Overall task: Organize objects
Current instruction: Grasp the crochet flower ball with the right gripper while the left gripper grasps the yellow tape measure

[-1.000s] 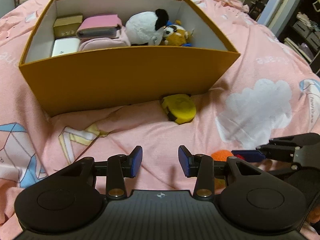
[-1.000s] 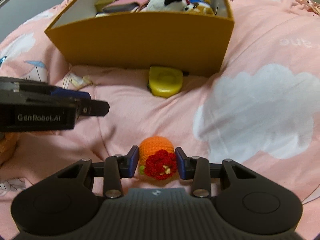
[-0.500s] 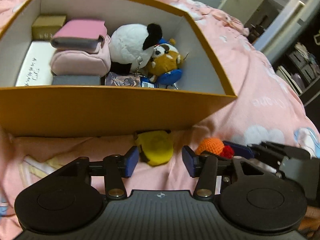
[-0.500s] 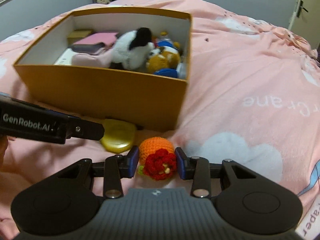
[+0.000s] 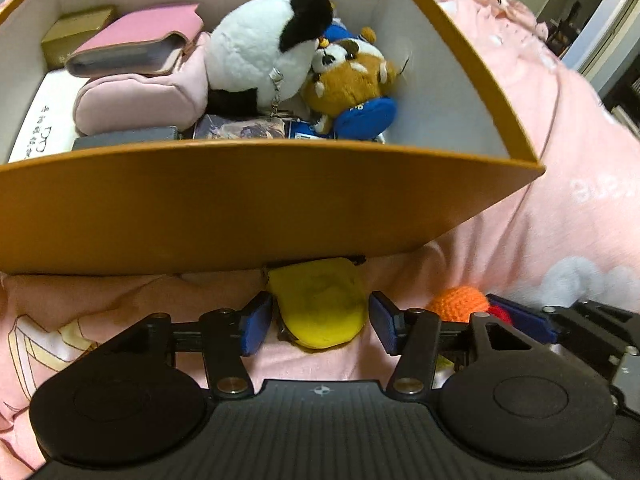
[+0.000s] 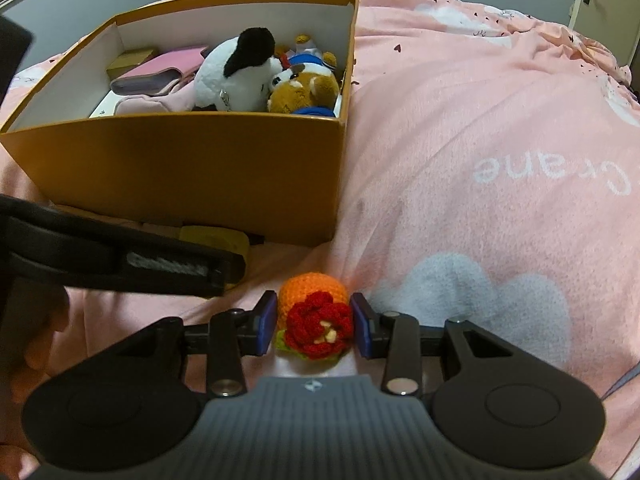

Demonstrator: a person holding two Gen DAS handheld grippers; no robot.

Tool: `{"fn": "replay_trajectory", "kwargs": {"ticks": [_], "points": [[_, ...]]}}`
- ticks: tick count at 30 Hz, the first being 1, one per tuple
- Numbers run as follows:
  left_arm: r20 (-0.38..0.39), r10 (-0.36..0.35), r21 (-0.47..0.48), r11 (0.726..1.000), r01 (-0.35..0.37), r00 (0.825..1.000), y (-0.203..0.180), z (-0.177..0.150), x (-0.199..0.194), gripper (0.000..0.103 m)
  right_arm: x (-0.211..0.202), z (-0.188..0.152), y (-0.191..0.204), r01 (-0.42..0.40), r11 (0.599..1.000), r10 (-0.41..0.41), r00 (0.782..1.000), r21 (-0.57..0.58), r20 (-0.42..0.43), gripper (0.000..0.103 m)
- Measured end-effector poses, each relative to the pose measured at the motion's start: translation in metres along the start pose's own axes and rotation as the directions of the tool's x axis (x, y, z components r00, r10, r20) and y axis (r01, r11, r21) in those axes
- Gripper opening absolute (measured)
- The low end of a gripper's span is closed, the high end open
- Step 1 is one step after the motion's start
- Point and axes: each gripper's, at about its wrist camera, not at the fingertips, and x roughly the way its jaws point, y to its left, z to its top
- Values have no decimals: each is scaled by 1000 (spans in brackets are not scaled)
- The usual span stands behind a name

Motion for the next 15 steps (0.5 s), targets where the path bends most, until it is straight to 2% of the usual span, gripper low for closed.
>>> {"fn": "replay_trajectory", "kwargs": {"ticks": [5, 7, 15], "points": [[-6, 22, 20, 1000, -22, 1000, -3, -2, 8, 68, 1, 0, 1, 3, 1000, -3, 1000, -8, -2, 41], [-3, 13, 31, 999, -13, 1000, -2, -3, 7, 65, 1, 0, 1, 3, 1000, -3, 1000, -7, -3, 41], [16, -17, 48, 999, 16, 1000, 9, -10, -6, 64, 0, -2, 3, 5, 1000, -5, 1000, -7, 8, 41]]}}
